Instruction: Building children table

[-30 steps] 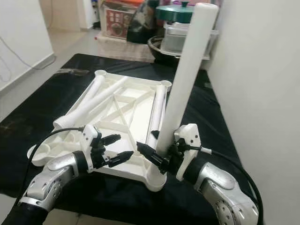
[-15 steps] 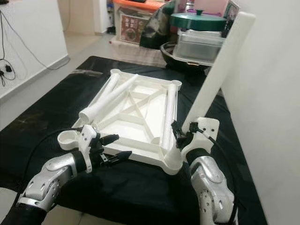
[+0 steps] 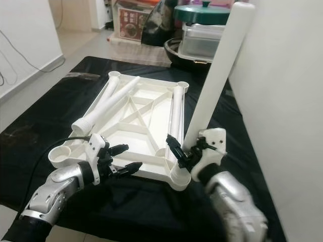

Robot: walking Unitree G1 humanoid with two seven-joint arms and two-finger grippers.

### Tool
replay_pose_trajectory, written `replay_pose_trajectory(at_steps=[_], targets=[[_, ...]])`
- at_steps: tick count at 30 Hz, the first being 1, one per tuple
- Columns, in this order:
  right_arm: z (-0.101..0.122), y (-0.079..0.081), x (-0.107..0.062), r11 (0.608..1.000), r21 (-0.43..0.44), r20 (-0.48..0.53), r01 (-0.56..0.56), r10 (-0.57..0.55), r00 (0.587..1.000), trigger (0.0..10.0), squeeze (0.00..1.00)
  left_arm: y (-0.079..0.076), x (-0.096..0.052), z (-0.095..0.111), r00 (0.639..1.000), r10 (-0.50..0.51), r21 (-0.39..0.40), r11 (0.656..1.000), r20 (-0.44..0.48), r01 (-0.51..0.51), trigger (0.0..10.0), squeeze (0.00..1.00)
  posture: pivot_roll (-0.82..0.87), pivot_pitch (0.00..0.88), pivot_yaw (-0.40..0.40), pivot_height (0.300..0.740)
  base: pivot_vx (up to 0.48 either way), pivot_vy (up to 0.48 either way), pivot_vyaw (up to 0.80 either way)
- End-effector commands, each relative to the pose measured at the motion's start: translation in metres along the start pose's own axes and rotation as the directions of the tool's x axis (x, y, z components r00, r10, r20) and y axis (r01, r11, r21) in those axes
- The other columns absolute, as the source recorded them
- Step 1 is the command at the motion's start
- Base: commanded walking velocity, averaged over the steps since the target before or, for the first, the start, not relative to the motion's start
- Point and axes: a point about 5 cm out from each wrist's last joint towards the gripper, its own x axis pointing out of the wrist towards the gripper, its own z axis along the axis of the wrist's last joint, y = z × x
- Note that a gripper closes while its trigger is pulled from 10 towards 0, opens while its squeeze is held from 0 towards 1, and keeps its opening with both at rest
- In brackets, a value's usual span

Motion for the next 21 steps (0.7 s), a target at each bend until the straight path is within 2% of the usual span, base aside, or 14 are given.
replay_pose_trajectory(at_steps=[1, 7, 8, 10, 11, 12, 13, 14, 15, 16, 17, 19, 20, 21], targets=[[0.000, 0.013, 0.000, 0.984, 0.002, -0.007, -0.180, 0.180, 0.984, 10.0, 0.00, -0.003, 0.003, -0.001, 1.000, -0.017, 0.000, 1.000, 0.005, 0.017, 10.0, 0.00, 0.12, 0.000, -0.109, 0.740, 0.000, 0.000, 0.00], [-0.018, 0.016, 0.006, 0.961, 0.016, -0.082, -0.275, 0.276, 0.958, 9.8, 0.00, -0.004, 0.001, -0.001, 1.000, -0.002, -0.001, 1.000, 0.009, 0.002, 10.0, 0.00, 0.13, 0.000, -0.120, 0.740, 0.000, 0.000, 0.00], [-0.022, 0.011, 0.012, 0.979, 0.033, -0.065, -0.199, 0.201, 0.977, 0.0, 0.00, -0.004, 0.000, -0.001, 1.000, 0.000, -0.001, 1.000, 0.009, 0.000, 10.0, 0.00, 0.14, 0.000, -0.126, 0.740, 0.000, 0.000, 0.00], [-0.025, 0.006, 0.016, 0.988, 0.046, -0.056, -0.146, 0.148, 0.987, 0.0, 0.00, -0.005, -0.001, -0.001, 1.000, 0.001, -0.001, 1.000, 0.009, -0.001, 10.0, 0.00, 0.14, 0.000, -0.126, 0.740, 0.000, 0.000, 0.00], [-0.029, -0.003, 0.020, 0.998, 0.055, -0.060, -0.035, 0.038, 0.997, 0.0, 0.00, -0.005, -0.002, -0.001, 1.000, 0.002, -0.001, 1.000, 0.009, -0.002, 10.0, 0.00, 0.14, 0.000, -0.122, 0.740, 0.000, 0.000, 0.00], [-0.034, -0.020, 0.022, 0.984, 0.049, -0.064, 0.172, -0.169, 0.984, 0.0, 0.00, -0.004, -0.002, -0.002, 1.000, 0.003, 0.000, 1.000, 0.005, -0.003, 10.0, 0.00, 0.14, 0.000, -0.117, 0.740, 0.000, 0.000, 0.00], [-0.034, -0.020, 0.022, 0.984, 0.049, -0.064, 0.172, -0.169, 0.984, 0.0, 0.00, -0.004, -0.002, -0.002, 1.000, 0.003, 0.000, 1.000, 0.005, -0.003, 10.0, 0.00, 0.14, 0.000, -0.117, 0.740, 0.000, 0.000, 0.00], [-0.039, -0.035, 0.018, 0.926, 0.064, -0.075, 0.372, -0.367, 0.927, 0.0, 0.00, -0.003, -0.003, -0.002, 1.000, 0.003, 0.001, 1.000, 0.002, -0.003, 10.0, 0.00, 0.13, 0.000, -0.114, 0.740, 0.000, 0.000, 0.00], [-0.039, -0.035, 0.018, 0.926, 0.064, -0.075, 0.372, -0.367, 0.927, 0.0, 0.00, -0.003, -0.003, -0.002, 1.000, 0.003, 0.001, 1.000, 0.002, -0.003, 10.0, 0.00, 0.13, 0.000, -0.114, 0.740, 0.000, 0.000, 0.00], [-0.045, -0.053, 0.003, 0.761, 0.095, -0.095, 0.642, -0.635, 0.767, 0.0, 0.00, -0.002, -0.003, -0.002, 1.000, 0.003, 0.003, 1.000, -0.001, -0.003, 10.0, 0.00, 0.13, 0.000, -0.110, 0.740, 0.000, 0.000, 0.00], [-0.045, -0.053, 0.003, 0.761, 0.095, -0.095, 0.642, -0.635, 0.767, 0.0, 0.00, -0.002, -0.003, -0.002, 1.000, 0.003, 0.003, 1.000, -0.001, -0.003, 10.0, 0.00, 0.13, 0.000, -0.110, 0.740, 0.000, 0.000, 0.00], [-0.048, -0.054, -0.014, 0.615, 0.077, -0.113, 0.785, -0.777, 0.619, 0.0, 0.00, -0.001, -0.002, -0.001, 1.000, 0.002, 0.004, 1.000, -0.002, -0.002, 10.0, 0.00, 0.13, 0.000, -0.107, 0.740, 0.000, 0.000, 0.00], [-0.046, -0.045, -0.014, 0.618, 0.069, -0.110, 0.783, -0.776, 0.621, 4.9, 0.00, -0.001, -0.002, -0.001, 1.000, 0.000, 0.004, 1.000, -0.003, 0.000, 10.0, 0.00, 0.12, 0.000, -0.104, 0.740, 0.000, 0.000, 0.00], [-0.045, -0.038, -0.012, 0.640, 0.065, -0.105, 0.766, -0.759, 0.643, 4.9, 0.00, -0.001, -0.001, -0.001, 1.000, -0.001, 0.004, 1.000, -0.004, 0.001, 10.0, 0.00, 0.12, 0.000, -0.104, 0.740, 0.000, 0.000, 0.00]])
